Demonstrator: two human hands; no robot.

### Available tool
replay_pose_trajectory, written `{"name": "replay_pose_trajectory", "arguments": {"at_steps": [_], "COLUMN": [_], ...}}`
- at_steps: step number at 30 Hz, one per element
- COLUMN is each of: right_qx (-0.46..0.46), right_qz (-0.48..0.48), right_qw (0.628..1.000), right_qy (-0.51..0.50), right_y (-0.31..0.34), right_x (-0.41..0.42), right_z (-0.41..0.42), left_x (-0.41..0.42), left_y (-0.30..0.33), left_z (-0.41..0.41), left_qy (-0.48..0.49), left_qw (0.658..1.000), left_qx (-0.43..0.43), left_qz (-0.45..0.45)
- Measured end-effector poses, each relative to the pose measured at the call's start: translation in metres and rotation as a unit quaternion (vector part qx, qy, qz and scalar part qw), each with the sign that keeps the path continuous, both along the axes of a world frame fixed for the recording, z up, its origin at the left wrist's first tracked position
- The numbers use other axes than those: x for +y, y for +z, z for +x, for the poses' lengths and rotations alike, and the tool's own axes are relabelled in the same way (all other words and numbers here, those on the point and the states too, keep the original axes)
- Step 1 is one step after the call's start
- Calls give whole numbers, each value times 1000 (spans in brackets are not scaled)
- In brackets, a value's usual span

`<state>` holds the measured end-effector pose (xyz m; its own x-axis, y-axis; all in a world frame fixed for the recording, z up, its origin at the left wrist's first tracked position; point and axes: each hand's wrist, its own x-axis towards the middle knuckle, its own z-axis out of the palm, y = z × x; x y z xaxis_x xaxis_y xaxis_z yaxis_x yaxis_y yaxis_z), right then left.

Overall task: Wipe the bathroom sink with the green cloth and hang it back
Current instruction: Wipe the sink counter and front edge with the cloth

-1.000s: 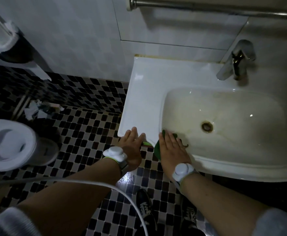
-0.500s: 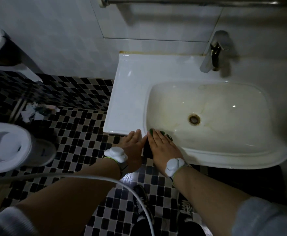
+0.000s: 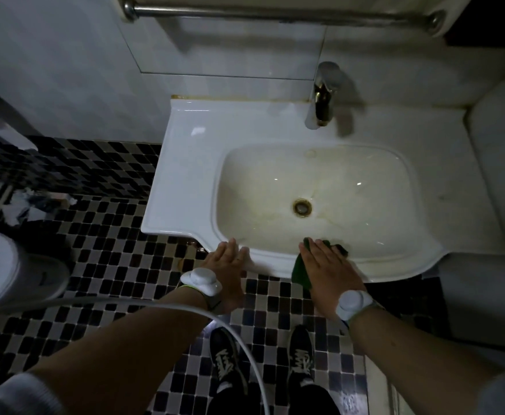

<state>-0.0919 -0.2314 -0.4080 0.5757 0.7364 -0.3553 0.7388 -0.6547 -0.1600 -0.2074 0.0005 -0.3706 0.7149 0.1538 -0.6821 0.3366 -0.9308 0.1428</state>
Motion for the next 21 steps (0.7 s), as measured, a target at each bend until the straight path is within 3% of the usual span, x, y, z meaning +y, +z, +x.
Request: {"name": "replay_pose_trajectory", "arguments": {"at_steps": [7, 14, 21], "right_qx": [-26, 24, 9], "right_qz": [-5, 3, 69], "right_qw": [995, 998, 997], "right_qy": [-95, -56, 22], "right_y": [2, -9, -13], "right_x": [30, 113, 56], "right_z": [-26, -53, -23], "left_x": [-2, -17, -37], "left_y": [1, 0, 7], "left_z": [2, 8, 17], "left_qy": [1, 39, 7], "left_qw": [999, 998, 996], "left_qx": [34, 48, 60], "left_qz": [-1, 11, 64]}}
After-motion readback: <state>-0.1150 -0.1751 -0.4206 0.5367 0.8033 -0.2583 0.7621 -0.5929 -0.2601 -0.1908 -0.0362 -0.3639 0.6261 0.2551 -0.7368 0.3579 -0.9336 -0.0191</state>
